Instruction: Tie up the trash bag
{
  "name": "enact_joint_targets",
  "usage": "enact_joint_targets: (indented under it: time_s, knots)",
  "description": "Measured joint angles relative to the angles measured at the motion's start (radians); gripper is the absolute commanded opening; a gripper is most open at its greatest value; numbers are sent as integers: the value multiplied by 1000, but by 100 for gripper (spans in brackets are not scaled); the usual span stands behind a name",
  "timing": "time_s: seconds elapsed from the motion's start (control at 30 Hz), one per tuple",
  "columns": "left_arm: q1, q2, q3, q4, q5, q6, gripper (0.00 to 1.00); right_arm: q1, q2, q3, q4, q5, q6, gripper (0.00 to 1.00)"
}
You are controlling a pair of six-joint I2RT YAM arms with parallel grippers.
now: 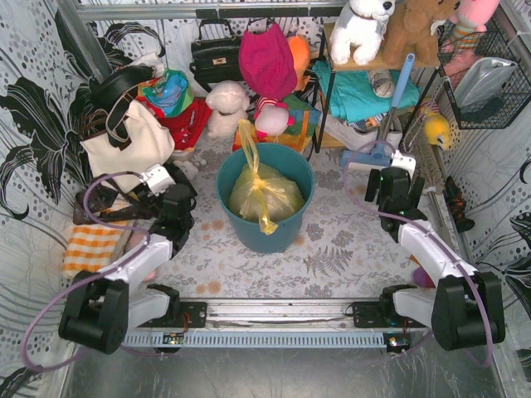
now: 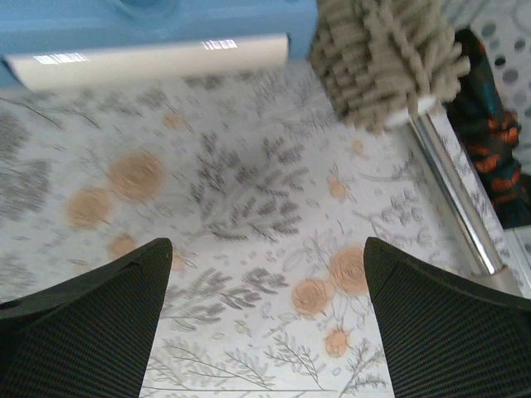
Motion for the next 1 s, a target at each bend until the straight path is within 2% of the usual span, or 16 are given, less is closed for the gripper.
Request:
enact_joint_targets:
  time_s: [0.1, 0.2, 0.4, 0.57, 0.7, 0.87, 1.0]
  knots:
    - [0, 81, -32, 114, -33, 40, 98, -6, 50, -93, 163, 24, -41, 97]
    - [2, 127, -109, 312, -18, 96, 98, -12, 116, -146, 306, 29, -76, 97]
    - [48, 210, -234, 613, 106, 171, 98, -51, 207, -205, 578, -19, -116, 97]
    - [91, 243, -233, 712, 270, 195, 98, -72, 292, -262, 797, -100, -126, 97]
    - [134, 293, -234, 784, 382, 203, 98, -88, 332, -280, 871, -169, -135, 97]
    - [137, 303, -235, 810, 463, 215, 98, -105, 361, -363, 1057, -292, -163, 97]
    - [141, 303, -236, 824, 490, 218, 98, -106, 384, -388, 1101, -334, -172, 97]
